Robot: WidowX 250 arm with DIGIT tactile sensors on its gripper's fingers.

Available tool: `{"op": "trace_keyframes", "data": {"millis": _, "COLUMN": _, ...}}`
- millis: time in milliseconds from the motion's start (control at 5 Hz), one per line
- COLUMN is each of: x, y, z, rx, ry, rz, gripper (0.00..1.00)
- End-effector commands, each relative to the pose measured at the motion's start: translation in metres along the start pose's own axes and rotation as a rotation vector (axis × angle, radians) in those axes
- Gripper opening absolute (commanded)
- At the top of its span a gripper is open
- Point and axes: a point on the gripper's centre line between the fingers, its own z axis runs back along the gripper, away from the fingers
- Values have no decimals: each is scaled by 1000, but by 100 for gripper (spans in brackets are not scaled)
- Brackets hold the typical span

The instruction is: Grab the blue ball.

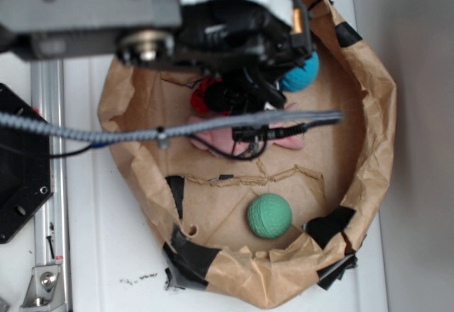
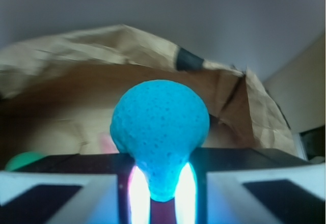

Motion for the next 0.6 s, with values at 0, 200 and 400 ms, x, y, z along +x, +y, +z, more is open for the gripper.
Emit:
{"op": "trace_keyframes", "data": {"millis": 0, "x": 6, "y": -11, "z": 25, "rx": -44, "ry": 189, "rz": 212, "gripper": 0}}
{"op": "trace_keyframes", "data": {"millis": 200, "x": 1, "y": -26, "z": 27, "rx": -80, "ry": 235, "rz": 182, "gripper": 0}}
{"op": "trace_keyframes", "data": {"millis": 400, "x": -7, "y": -33, "z": 23, "rx": -18, "ry": 257, "rz": 186, "gripper": 0}}
